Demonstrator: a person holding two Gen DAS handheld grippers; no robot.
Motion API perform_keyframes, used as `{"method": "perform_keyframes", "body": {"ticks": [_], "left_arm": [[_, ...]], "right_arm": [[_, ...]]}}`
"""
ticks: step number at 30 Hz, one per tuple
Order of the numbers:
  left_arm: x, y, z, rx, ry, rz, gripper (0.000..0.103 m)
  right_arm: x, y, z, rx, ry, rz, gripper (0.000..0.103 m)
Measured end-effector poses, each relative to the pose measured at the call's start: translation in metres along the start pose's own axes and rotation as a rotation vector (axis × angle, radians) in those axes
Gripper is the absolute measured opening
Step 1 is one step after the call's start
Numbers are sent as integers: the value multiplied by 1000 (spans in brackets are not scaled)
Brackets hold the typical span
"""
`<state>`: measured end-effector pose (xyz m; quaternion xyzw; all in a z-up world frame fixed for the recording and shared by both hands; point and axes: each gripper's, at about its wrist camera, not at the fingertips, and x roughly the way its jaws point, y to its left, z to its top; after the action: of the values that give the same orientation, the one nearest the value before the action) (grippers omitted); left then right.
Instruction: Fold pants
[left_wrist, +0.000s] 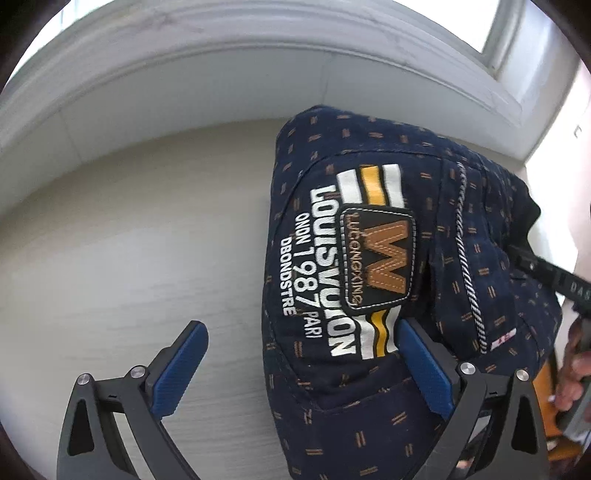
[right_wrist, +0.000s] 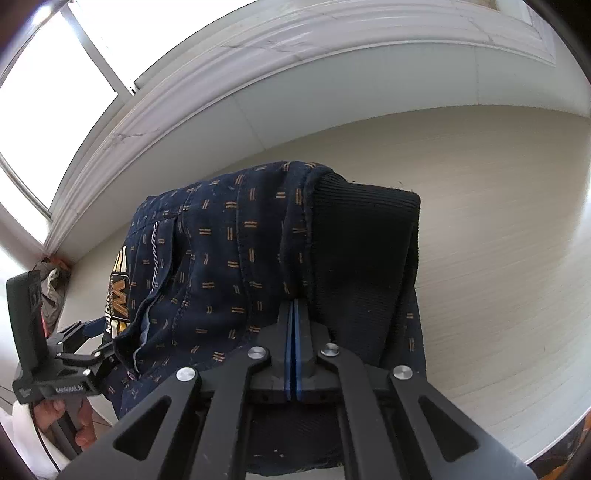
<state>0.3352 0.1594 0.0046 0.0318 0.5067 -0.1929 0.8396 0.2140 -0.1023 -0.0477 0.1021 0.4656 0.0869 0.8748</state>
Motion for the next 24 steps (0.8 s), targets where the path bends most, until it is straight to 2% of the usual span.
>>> {"method": "perform_keyframes", "body": {"ticks": [2, 4, 6, 7, 9, 10, 14, 15, 17, 18, 24], "left_arm": [[-7, -1, 2, 5, 3, 16, 103], [-14, 3, 6, -17, 20, -4, 103], [-23, 17, 21, -56, 28, -43, 103], [-30, 23, 22, -67, 32, -54, 103], [-37, 33, 23, -73, 27, -49, 103], [-39, 37, 21, -77, 26, -50, 103], [-41, 69, 23, -146, 37, -81, 103], [-39, 78, 20, -164, 47, -90, 103], [-35, 96, 24, -219, 66, -142, 103], [-31, 99, 27, -242, 79, -176, 103], [2, 119, 43, -327, 198, -291, 103]], "right_arm": [[-3, 7, 2, -29, 6, -32, 0], [-13, 17, 7, -68, 10, -56, 0], [-24, 20, 11, -74, 16, -26, 0], [-33, 16, 14, -41, 23, 30, 1], [-47, 6, 17, 32, 25, 86, 3], [-53, 1, 17, 61, 19, 82, 8], [-69, -16, 11, 170, 2, 126, 12], [-70, -20, 9, 193, 6, 101, 17], [-70, -25, 9, 218, 24, 55, 47], [-67, -28, 10, 229, 47, 42, 51], [-40, -42, 21, 227, 177, 94, 53]]}}
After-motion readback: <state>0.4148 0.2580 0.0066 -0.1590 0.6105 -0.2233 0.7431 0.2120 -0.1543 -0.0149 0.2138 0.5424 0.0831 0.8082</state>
